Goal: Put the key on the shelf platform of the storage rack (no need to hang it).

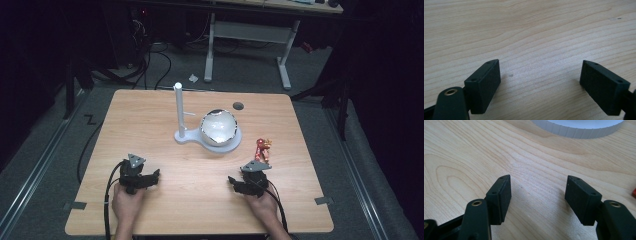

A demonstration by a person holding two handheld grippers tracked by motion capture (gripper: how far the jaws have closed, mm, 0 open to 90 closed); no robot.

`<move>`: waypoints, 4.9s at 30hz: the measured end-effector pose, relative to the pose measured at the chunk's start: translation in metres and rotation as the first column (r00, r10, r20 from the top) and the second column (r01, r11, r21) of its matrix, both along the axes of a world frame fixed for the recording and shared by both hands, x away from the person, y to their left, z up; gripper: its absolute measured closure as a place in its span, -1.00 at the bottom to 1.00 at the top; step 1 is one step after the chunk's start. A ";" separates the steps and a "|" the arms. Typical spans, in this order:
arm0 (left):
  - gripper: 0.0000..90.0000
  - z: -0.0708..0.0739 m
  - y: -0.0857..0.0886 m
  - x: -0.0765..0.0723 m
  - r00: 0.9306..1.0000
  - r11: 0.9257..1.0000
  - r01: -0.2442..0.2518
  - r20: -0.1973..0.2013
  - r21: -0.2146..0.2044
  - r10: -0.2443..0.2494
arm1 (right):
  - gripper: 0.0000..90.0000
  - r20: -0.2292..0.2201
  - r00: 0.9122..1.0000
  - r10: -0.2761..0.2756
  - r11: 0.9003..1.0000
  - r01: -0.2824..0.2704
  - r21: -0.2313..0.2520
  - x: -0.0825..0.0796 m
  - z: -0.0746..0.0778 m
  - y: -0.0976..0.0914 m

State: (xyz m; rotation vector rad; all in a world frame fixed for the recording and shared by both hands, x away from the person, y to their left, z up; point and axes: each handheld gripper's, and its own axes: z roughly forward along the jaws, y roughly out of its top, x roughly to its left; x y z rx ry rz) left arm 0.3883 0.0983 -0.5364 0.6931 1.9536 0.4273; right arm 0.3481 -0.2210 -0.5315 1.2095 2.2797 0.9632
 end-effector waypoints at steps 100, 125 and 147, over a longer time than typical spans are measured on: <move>-0.62 0.000 -0.001 -0.001 1.000 1.000 0.012 -0.001 0.000 -0.012 | -0.26 0.025 0.970 -0.241 0.970 0.239 0.049 0.005 0.038 -0.086; -0.62 0.000 -0.001 -0.002 1.000 1.000 0.014 0.000 0.003 -0.014 | -0.44 -0.064 0.954 -0.293 0.953 0.297 0.054 0.056 0.038 -0.087; -0.57 0.000 -0.002 -0.003 1.000 1.000 0.020 0.002 -0.004 -0.020 | -0.47 -0.112 0.930 -0.349 0.937 0.350 -0.017 0.081 0.016 -0.082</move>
